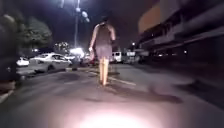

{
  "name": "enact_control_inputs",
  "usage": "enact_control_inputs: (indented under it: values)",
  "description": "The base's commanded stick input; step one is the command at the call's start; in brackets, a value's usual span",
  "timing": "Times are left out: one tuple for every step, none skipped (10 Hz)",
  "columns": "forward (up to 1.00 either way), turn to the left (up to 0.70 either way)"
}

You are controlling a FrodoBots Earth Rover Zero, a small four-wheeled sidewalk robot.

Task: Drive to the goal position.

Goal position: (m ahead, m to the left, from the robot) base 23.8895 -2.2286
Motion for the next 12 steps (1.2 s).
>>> enact_control_inputs:
  values:
    - [1.00, 0.00]
    - [1.00, 0.00]
    - [1.00, 0.00]
    - [1.00, 0.00]
    - [1.00, 0.00]
    - [1.00, 0.00]
    - [1.00, 0.00]
    - [1.00, 0.00]
    - [1.00, 0.00]
    - [1.00, 0.00]
    - [1.00, 0.00]
    - [1.00, 0.00]
